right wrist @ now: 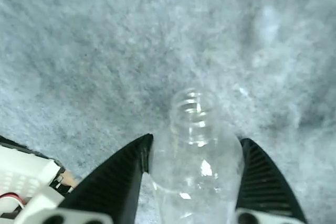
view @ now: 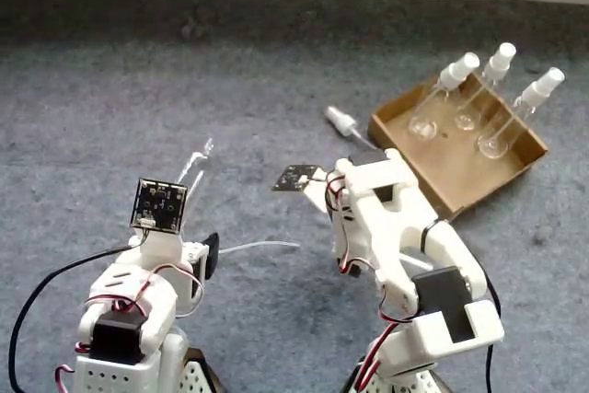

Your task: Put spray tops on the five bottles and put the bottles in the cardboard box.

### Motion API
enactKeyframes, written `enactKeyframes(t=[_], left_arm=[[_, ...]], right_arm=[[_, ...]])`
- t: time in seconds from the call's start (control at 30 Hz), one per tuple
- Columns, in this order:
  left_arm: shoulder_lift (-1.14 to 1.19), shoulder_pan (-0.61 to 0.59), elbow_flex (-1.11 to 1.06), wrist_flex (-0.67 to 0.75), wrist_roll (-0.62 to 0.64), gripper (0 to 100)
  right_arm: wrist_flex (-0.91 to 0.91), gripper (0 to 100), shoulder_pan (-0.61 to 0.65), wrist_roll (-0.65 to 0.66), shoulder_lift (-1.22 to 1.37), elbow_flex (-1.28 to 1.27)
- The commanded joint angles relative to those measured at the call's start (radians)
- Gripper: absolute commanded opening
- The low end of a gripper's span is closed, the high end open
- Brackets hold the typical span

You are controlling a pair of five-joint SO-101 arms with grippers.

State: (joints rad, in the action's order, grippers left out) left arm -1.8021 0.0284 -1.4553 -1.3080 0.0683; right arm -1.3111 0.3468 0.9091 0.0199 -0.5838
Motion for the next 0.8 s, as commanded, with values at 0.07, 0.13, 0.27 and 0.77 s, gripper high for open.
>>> enactKeyframes(t=[0.07, 0.13, 0.27, 0.77], left_arm=[[0.002, 0.015, 0.005, -0.003, -0.011, 17], [0.002, 0.015, 0.005, -0.003, -0.011, 17], [0.002, 0.015, 0.004, -0.003, -0.011, 17], [0.002, 0.015, 0.002, -0.003, -0.011, 17]], right_arm=[[0.036, 19.6, -0.031, -0.057, -0.012, 0.059], [0.081, 19.6, -0.027, -0.124, -0.012, 0.076], [0.119, 19.7, -0.025, -0.224, -0.01, 0.159], [0.239, 29.6, 0.088, -0.281, -0.001, 0.259]])
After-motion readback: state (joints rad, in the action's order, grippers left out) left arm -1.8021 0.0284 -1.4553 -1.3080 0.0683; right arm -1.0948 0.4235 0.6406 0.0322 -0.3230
